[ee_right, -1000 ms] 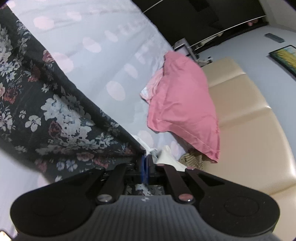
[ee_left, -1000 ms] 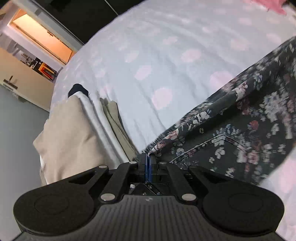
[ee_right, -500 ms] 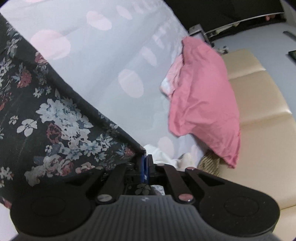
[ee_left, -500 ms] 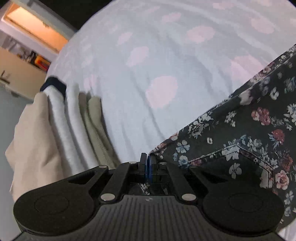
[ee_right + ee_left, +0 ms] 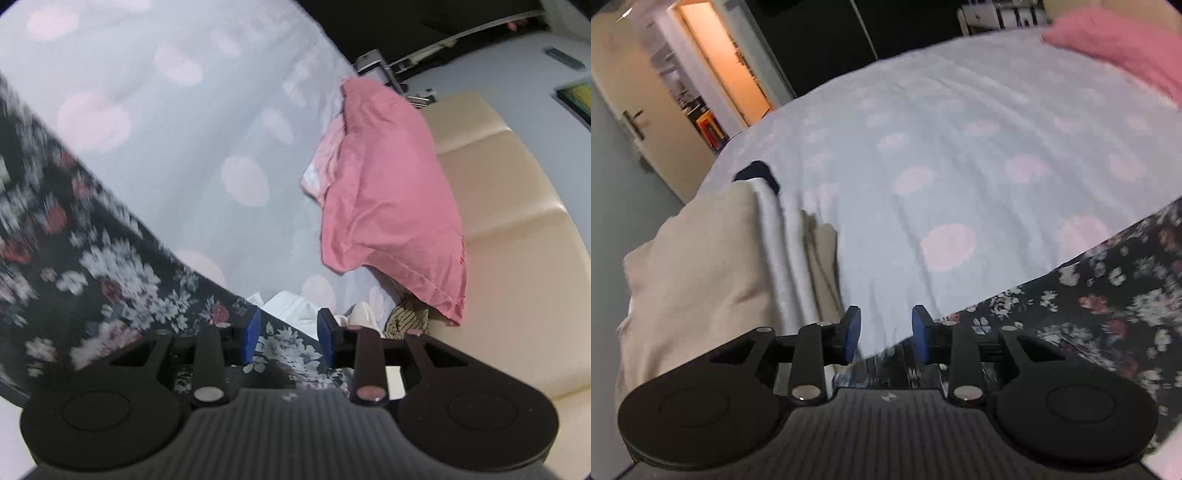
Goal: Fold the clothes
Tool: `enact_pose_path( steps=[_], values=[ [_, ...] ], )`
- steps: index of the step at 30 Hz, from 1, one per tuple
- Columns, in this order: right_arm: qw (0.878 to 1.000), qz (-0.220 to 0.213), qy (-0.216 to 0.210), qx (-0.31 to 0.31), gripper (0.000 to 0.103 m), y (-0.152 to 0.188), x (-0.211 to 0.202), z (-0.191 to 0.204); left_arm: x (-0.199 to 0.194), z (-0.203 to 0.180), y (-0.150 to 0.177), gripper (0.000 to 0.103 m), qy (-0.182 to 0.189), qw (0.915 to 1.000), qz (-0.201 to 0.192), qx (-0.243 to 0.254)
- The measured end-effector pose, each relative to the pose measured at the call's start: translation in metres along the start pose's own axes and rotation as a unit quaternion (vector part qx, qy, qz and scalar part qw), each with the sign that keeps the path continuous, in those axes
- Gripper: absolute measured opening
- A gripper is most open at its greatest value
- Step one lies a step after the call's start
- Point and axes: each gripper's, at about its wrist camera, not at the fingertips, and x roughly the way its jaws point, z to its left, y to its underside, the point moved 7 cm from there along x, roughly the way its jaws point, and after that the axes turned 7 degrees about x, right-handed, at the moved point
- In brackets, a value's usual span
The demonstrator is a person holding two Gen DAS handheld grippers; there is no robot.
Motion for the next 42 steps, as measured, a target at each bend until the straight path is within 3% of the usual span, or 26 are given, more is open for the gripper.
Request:
enact_pose_path(
  steps=[4, 10, 16, 21, 26, 29, 41, 42],
  values=[
    [0.994, -0.013, -0.048, 0.096, 0.036, 0.007, -0.036, -0.013, -0.031, -0.003, 0.026, 0.036, -0.004, 0.9999, 0.012, -0.006],
    [0.971, 0.006, -0.090, 0.222, 0.032, 0.044, -0.059, -0.046, -0.046, -0.011, 0.078, 0.037, 0.003, 0.9989, 0.046, -0.006],
    [0.933, 0.041, -0.113, 0.339, 0.032, 0.076, -0.053, -0.076, -0.037, -0.010, 0.109, 0.037, 0.006, 0.9959, 0.081, -0.040],
    [0.901, 0.048, -0.135, 0.409, 0.033, 0.100, -0.052, -0.079, -0.032, -0.017, 0.110, 0.037, 0.007, 0.9954, 0.090, -0.034],
    [0.840, 0.064, -0.170, 0.511, 0.033, 0.132, -0.039, -0.067, -0.029, -0.025, 0.107, 0.037, 0.014, 0.9953, 0.090, -0.032],
    [0.817, 0.061, -0.166, 0.548, 0.035, 0.141, -0.023, -0.065, -0.027, -0.030, 0.105, 0.037, 0.017, 0.9953, 0.091, -0.030],
    [0.757, 0.053, -0.171, 0.629, 0.039, 0.132, 0.031, -0.056, -0.003, -0.037, 0.110, 0.037, 0.012, 0.9926, 0.118, -0.026],
    [0.754, 0.051, -0.172, 0.632, 0.033, 0.131, 0.031, -0.056, -0.002, -0.038, 0.108, 0.037, 0.013, 0.9927, 0.117, -0.026]
  ],
)
